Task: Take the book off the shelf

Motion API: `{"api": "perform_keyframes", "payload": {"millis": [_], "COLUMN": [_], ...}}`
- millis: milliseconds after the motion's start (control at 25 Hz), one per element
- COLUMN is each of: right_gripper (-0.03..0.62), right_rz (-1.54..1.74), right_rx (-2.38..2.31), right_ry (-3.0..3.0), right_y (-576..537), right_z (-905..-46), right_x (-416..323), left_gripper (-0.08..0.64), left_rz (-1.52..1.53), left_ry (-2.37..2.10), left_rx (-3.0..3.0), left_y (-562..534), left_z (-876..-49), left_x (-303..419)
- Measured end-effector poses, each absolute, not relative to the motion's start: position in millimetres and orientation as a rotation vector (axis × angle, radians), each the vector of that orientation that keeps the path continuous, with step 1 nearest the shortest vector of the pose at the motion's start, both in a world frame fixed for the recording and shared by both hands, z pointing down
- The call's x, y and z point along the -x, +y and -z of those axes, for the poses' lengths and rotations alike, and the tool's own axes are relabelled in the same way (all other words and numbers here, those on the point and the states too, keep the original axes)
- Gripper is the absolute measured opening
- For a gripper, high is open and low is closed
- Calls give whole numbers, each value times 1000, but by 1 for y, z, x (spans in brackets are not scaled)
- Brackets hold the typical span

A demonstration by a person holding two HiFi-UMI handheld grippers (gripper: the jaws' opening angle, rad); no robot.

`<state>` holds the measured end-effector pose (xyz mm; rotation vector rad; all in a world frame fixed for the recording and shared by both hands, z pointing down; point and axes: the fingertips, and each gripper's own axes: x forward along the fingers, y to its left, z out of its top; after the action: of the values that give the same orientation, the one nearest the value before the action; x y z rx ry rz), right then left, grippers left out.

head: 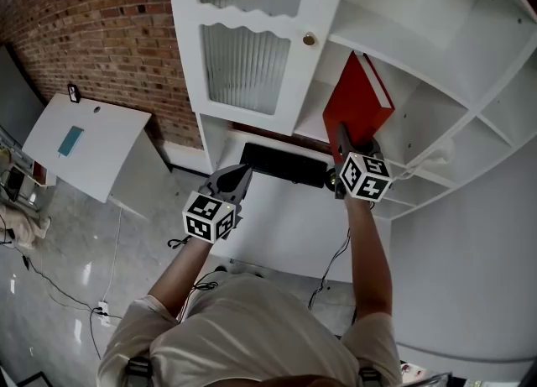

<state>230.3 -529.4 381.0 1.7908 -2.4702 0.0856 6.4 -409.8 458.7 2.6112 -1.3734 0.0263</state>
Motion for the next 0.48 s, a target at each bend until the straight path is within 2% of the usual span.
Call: {"api": "perform_keyframes", "payload": {"millis": [480], "right_gripper": [158], "right_rz": [-93], "right_rx": [-1879], "right_ry": [-2428], "right_y": [-474], "right_z": [-384], "right_x": [-249], "left_gripper": [-6], "left_rz": [-20], "left_ry": [-1275], "left_rx": [-2674], "left_y": [-417], "left_z": [-452], "left_x": [-9]}}
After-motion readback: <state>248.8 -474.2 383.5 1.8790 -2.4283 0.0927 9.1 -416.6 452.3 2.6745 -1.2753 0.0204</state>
